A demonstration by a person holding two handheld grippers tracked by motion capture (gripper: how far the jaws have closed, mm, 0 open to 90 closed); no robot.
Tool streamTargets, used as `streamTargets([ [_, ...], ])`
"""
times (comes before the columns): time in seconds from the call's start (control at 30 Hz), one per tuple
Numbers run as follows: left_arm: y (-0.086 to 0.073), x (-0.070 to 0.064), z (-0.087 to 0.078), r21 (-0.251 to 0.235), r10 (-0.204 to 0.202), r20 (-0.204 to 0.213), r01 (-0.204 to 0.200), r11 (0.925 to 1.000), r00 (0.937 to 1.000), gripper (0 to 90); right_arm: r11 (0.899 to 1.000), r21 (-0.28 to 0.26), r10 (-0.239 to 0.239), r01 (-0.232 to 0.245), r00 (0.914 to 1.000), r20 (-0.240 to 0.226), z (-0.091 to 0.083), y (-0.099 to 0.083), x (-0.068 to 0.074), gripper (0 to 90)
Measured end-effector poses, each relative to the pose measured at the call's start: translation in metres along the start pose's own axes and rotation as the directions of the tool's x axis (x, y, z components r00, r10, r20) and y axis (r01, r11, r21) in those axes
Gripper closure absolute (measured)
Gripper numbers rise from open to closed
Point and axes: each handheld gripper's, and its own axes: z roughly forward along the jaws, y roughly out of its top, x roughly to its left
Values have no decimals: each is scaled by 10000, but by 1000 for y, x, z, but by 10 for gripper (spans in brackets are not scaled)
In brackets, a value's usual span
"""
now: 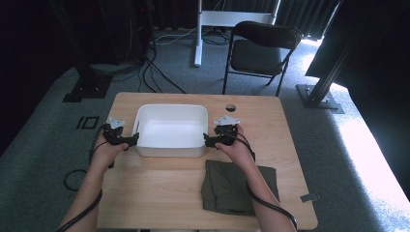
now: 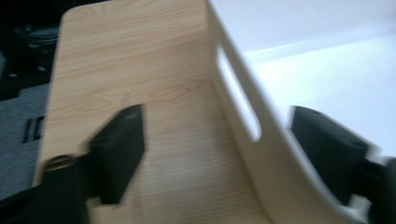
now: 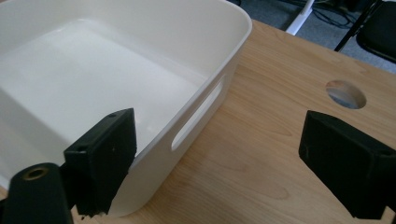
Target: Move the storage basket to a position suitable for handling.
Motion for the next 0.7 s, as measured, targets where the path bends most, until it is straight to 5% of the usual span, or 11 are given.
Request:
streamTargets([
  [0.2,1,-9,1,56,-2,178,1,10000,9998,502,9988,88,-473,471,9987,205,2,2,15,433],
  [0.27,1,-10,1,95,161,203,-163,9998,9997,527,9998,194,64,-66,9999,87,4,2,19,498],
  [0.43,2,-15,0,289,-322,398,311,9991,9987,692,9999,110,37,-39,9998,170,8,1,26,638],
  [0.7,5,-22,0,411,-305,148,299,9987,9994,770,9997,218,122,-131,9992,385,8,1,28,668],
])
